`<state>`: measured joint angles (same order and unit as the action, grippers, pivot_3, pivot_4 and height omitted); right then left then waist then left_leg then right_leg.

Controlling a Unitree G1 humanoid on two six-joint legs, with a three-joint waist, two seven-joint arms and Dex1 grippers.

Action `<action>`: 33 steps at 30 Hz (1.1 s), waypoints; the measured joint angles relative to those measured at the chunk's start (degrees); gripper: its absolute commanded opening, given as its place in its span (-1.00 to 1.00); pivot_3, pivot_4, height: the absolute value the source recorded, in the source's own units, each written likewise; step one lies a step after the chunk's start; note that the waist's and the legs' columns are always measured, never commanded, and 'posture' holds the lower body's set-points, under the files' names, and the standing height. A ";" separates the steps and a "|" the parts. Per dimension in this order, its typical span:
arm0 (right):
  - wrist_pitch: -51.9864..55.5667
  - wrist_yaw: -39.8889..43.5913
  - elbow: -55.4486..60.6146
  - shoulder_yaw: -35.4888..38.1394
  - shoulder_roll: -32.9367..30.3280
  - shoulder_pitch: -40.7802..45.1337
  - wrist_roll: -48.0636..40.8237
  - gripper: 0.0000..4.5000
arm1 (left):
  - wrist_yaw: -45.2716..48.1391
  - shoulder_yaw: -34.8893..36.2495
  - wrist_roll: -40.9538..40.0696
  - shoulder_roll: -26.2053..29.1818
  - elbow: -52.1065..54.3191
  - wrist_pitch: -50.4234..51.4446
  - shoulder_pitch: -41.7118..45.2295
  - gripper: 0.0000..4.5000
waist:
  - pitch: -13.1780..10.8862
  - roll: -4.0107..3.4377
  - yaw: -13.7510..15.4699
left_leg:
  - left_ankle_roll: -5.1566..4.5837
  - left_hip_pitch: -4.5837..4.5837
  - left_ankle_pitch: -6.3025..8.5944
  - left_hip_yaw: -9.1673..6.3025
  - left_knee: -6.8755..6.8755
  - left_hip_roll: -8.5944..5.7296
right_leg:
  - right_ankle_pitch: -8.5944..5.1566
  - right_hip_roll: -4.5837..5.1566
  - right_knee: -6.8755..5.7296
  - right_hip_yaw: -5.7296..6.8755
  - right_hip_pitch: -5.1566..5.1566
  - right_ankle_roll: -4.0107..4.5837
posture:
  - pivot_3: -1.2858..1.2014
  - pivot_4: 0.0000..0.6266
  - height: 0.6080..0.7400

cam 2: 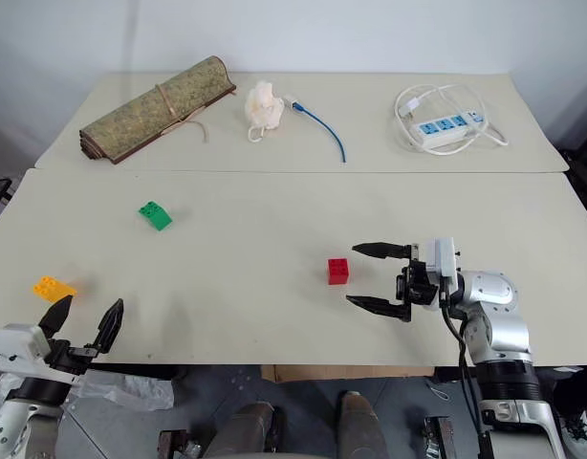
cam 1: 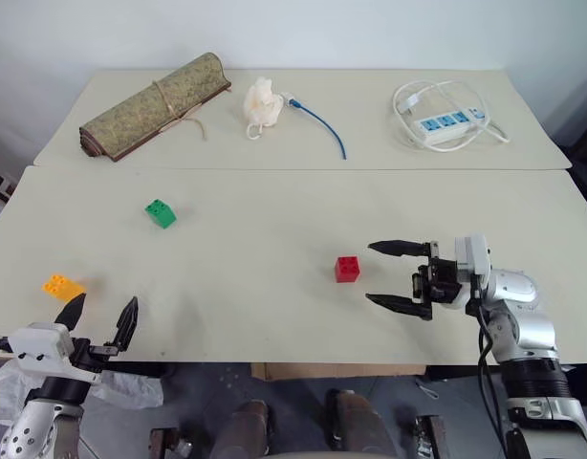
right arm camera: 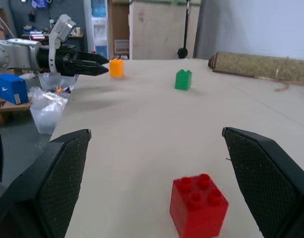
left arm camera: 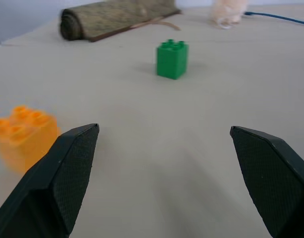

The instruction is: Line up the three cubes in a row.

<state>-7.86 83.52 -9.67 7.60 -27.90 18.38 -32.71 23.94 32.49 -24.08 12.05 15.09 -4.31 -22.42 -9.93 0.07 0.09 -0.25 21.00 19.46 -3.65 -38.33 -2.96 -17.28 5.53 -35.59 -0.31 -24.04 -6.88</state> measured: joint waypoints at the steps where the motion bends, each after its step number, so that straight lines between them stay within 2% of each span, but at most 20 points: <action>1: -1.60 -0.15 -1.09 0.66 0.01 -0.01 0.00 0.98 | -0.93 -0.28 0.59 -0.77 0.27 -0.35 -0.55 1.00 | -0.01 0.01 -0.02 | -0.02 -0.21 0.01 -0.01 0.02 0.00 | 0.01 0.00 0.06 -0.02 0.22 0.00 | 0.03 -0.52 1.00; 3: -5.70 -1.08 -5.08 3.31 0.00 -0.09 0.63 0.98 | -4.26 -2.23 2.91 -3.62 1.54 -0.55 -0.52 1.00 | -0.03 0.05 0.20 | -0.17 -0.73 0.12 -0.01 0.15 -0.01 | 0.01 0.02 0.26 -0.04 0.82 0.00 | 0.03 -0.52 1.00; 6: -8.09 -1.52 -6.74 4.68 -0.62 -0.53 0.84 0.98 | -10.98 -6.22 4.79 -6.31 4.05 3.21 5.23 1.00 | -0.04 0.09 0.95 | -0.13 -0.76 0.12 -0.04 0.12 0.01 | 0.01 -0.01 0.24 -0.07 0.83 -0.01 | 0.03 -0.52 1.00; 13: -12.56 0.34 -10.62 5.61 -3.70 1.23 1.26 0.98 | -25.07 -11.20 7.82 -4.09 7.25 23.15 23.56 1.00 | -0.03 0.11 1.12 | -0.07 -0.72 0.08 0.19 0.10 -0.01 | 0.02 -0.10 0.01 0.05 0.58 -0.02 | 0.03 -0.52 1.00; 19: -13.44 0.80 -12.52 6.12 -4.63 2.09 1.27 0.98 | -36.93 -13.46 11.83 -7.65 5.61 33.66 35.41 1.00 | -0.02 0.13 1.16 | -0.05 -0.72 0.07 0.25 0.09 0.02 | 0.03 -0.12 0.03 0.05 0.54 -0.03 | 0.03 -0.52 1.00; 25: -12.80 0.49 -11.94 5.74 -4.63 1.97 1.27 0.98 | -45.62 -13.20 15.38 -11.31 -4.07 35.28 44.32 1.00 | -0.04 0.16 1.44 | -0.02 -0.70 0.03 0.26 0.03 -0.01 | 0.05 -0.13 0.02 0.08 0.55 -0.08 | 0.03 -0.52 1.00; 28: -12.07 0.42 -11.90 5.21 -4.63 1.94 1.29 0.98 | -49.23 -12.00 16.92 -11.17 -9.99 35.03 48.28 1.00 | -0.04 0.16 1.38 | -0.02 -0.69 0.03 0.28 0.05 -0.01 | 0.05 -0.13 0.03 0.07 0.52 -0.08 | 0.03 -0.52 1.00; 33: -11.79 -0.16 -11.59 4.93 -4.63 1.74 1.32 0.98 | -49.18 -12.17 18.17 -8.91 -21.30 31.51 53.42 1.00 | -0.04 0.16 1.42 | -0.01 -0.66 0.02 0.28 0.04 -0.02 | 0.06 -0.11 0.04 0.10 0.49 -0.09 | 0.03 -0.52 1.00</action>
<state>-19.65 83.37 -21.26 12.52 -32.53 20.12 -31.39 -25.24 20.32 -5.91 3.14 -6.21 27.20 31.00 -9.98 0.23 1.51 -0.26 20.34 19.48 -3.36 -38.29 -2.98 -17.23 5.42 -35.55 -0.21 -23.56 -6.97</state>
